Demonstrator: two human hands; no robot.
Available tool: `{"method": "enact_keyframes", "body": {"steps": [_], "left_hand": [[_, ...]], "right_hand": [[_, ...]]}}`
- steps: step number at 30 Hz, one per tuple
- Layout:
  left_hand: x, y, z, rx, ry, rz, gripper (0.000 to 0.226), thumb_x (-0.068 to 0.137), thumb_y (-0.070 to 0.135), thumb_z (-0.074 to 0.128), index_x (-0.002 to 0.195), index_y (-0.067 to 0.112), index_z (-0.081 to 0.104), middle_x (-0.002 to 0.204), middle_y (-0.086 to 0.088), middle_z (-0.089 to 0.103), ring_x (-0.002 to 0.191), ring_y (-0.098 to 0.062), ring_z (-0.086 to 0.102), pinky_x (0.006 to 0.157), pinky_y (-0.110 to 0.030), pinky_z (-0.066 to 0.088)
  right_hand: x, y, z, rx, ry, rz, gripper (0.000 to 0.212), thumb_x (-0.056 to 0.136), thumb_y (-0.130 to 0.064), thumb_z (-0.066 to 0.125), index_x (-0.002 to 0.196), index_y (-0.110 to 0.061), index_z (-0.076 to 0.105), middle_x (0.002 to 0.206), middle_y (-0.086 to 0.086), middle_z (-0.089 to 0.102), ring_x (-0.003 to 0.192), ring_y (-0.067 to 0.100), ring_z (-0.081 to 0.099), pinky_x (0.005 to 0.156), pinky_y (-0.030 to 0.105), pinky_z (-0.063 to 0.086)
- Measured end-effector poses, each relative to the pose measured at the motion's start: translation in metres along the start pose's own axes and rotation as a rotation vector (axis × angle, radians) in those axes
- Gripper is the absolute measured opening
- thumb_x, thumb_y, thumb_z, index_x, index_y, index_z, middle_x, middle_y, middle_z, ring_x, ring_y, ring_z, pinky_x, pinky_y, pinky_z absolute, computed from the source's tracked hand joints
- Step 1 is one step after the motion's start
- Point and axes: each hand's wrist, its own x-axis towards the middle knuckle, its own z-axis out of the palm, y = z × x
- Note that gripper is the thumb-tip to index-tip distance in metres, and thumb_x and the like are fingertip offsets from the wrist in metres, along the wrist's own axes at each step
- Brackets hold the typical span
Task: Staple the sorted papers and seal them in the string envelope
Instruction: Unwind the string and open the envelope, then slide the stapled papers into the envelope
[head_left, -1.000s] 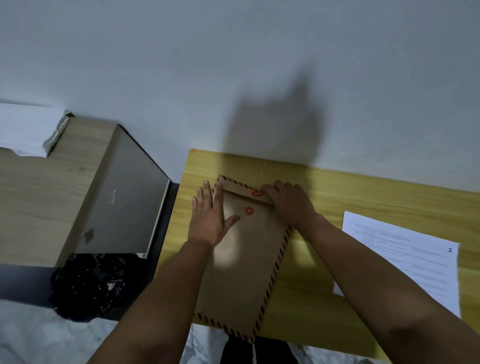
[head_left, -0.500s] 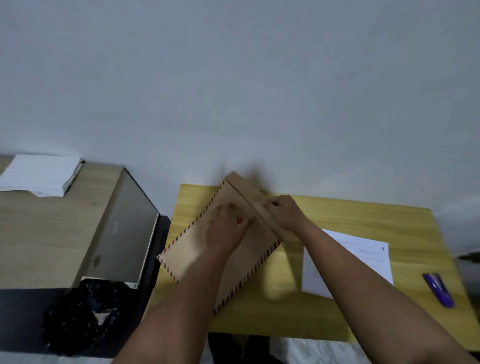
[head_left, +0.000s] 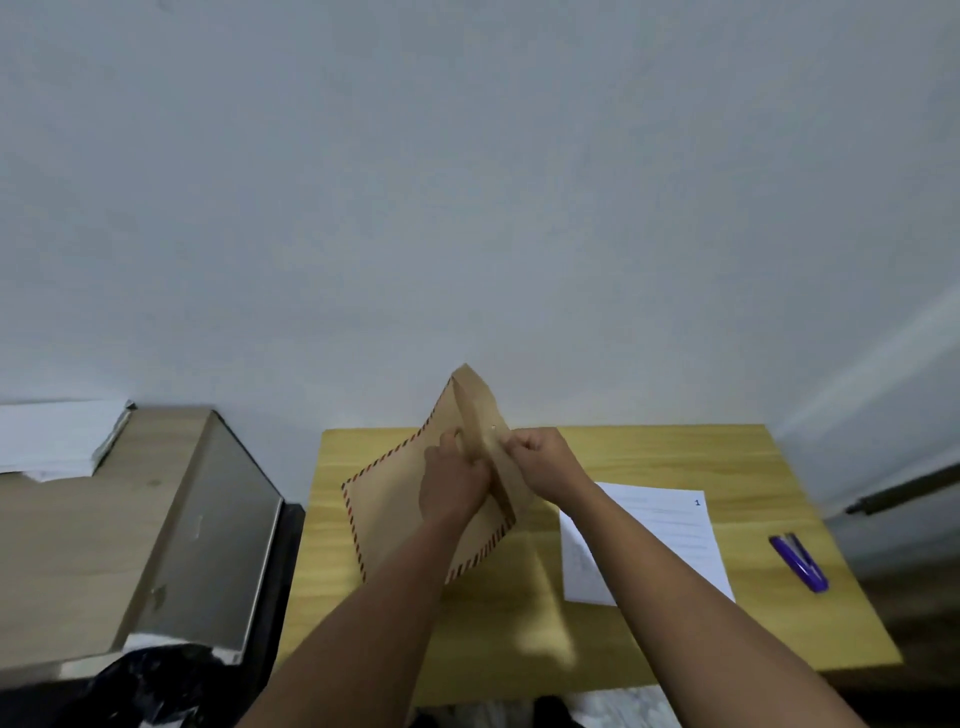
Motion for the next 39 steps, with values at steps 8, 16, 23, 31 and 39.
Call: {"method": "enact_keyframes", "body": {"steps": [8, 16, 23, 31, 39], "left_hand": [[-0.019, 0.0, 0.046, 0.287, 0.045, 0.153, 0.057, 0.106, 0.017, 0.045, 0.162, 0.025, 0.037, 0.129, -0.011, 0.064, 0.114, -0.031, 0.065, 0.097, -0.047, 0.057], [-0.045, 0.004, 0.093, 0.401, -0.011, 0.162, 0.061, 0.108, 0.022, 0.043, 0.165, 0.036, 0.028, 0.114, -0.011, 0.056, 0.098, -0.035, 0.061, 0.088, -0.04, 0.052], [-0.059, 0.005, 0.124, 0.654, -0.101, 0.033, 0.068, 0.106, 0.022, 0.046, 0.166, 0.041, 0.02, 0.119, -0.008, 0.052, 0.096, -0.032, 0.064, 0.092, -0.045, 0.058], [-0.063, 0.009, 0.116, 0.753, -0.026, -0.053, 0.063, 0.107, 0.026, 0.045, 0.163, 0.041, 0.02, 0.115, -0.008, 0.05, 0.09, -0.032, 0.062, 0.088, -0.048, 0.06], [-0.054, 0.017, 0.102, 0.713, 0.069, -0.108, 0.05, 0.111, 0.027, 0.039, 0.159, 0.036, 0.03, 0.112, -0.009, 0.051, 0.093, -0.034, 0.06, 0.091, -0.051, 0.059]], "right_hand": [[-0.012, 0.048, -0.014, -0.341, 0.237, -0.066, 0.034, 0.101, -0.023, 0.056, 0.131, -0.013, 0.068, 0.108, 0.008, 0.077, 0.095, 0.027, 0.072, 0.084, 0.04, 0.06], [-0.025, 0.125, -0.058, -0.275, 0.046, 0.021, 0.048, 0.106, -0.024, 0.042, 0.154, -0.027, 0.042, 0.11, 0.013, 0.073, 0.097, 0.03, 0.069, 0.077, 0.034, 0.055], [-0.028, 0.186, -0.111, -0.058, -0.107, 0.259, 0.067, 0.096, -0.051, 0.061, 0.153, -0.022, 0.041, 0.135, 0.009, 0.066, 0.126, 0.029, 0.06, 0.103, 0.039, 0.049], [-0.039, 0.282, -0.195, -0.407, 0.018, 0.77, 0.088, 0.089, -0.049, 0.07, 0.156, -0.022, 0.021, 0.148, 0.015, 0.037, 0.132, 0.035, 0.043, 0.103, 0.051, 0.048], [-0.037, 0.299, -0.174, -0.436, 0.042, 0.907, 0.122, 0.071, -0.059, 0.083, 0.159, -0.026, 0.005, 0.153, 0.013, 0.023, 0.135, 0.034, 0.035, 0.107, 0.051, 0.04]]}}
